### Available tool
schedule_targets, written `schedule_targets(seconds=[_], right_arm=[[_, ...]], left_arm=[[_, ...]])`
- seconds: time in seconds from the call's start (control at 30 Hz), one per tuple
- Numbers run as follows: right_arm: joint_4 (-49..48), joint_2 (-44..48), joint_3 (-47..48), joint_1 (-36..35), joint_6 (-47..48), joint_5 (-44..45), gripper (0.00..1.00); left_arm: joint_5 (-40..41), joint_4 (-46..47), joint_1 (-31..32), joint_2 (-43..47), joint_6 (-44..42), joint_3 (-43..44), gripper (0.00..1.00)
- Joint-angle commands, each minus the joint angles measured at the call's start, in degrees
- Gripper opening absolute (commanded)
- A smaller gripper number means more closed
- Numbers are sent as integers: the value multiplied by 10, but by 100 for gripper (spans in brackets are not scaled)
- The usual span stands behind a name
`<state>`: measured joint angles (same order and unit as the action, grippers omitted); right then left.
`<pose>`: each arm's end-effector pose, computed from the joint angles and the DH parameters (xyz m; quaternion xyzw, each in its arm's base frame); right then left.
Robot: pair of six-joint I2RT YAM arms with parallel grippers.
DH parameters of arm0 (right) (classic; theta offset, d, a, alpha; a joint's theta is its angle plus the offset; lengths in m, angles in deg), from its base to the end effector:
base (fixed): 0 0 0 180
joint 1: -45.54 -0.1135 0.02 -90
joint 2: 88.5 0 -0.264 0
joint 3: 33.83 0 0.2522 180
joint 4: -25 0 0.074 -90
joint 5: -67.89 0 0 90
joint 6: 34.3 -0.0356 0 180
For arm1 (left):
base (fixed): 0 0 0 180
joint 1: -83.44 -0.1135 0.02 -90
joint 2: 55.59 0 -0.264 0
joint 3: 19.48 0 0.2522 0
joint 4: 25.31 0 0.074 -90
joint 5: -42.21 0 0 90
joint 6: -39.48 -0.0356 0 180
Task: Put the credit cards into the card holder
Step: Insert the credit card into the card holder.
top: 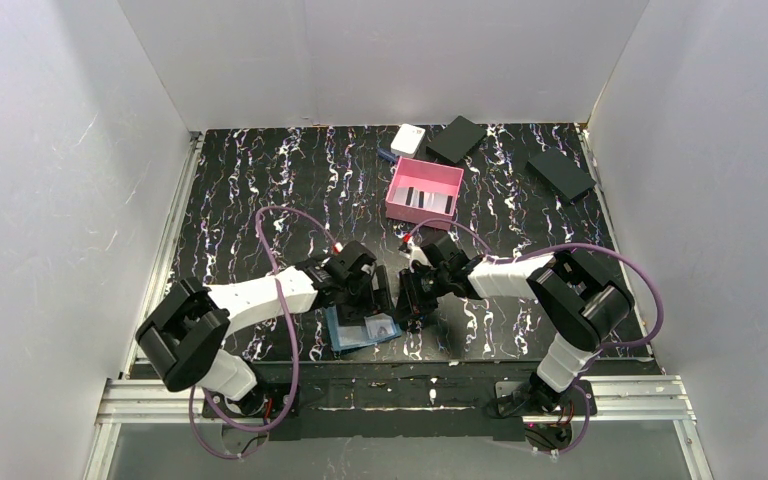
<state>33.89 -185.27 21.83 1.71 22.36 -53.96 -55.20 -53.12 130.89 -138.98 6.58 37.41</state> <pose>0.2093 0.2269 0.1300 -0.1761 0.8913 0.4067 0.0963 0.1853 -0.2087 0.1744 -0.0602 0.9482 -0.2795 0.1385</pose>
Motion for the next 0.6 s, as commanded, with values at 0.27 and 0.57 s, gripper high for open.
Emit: schedule_targets(seconds=[0.27, 0.57], right_arm=[[1, -14, 18, -10, 9, 9, 23], [84, 23, 38, -9, 45, 57, 28]], left_arm=[[-30, 64, 28, 5, 8, 37, 78], [83, -91, 26, 81, 1, 49, 86]])
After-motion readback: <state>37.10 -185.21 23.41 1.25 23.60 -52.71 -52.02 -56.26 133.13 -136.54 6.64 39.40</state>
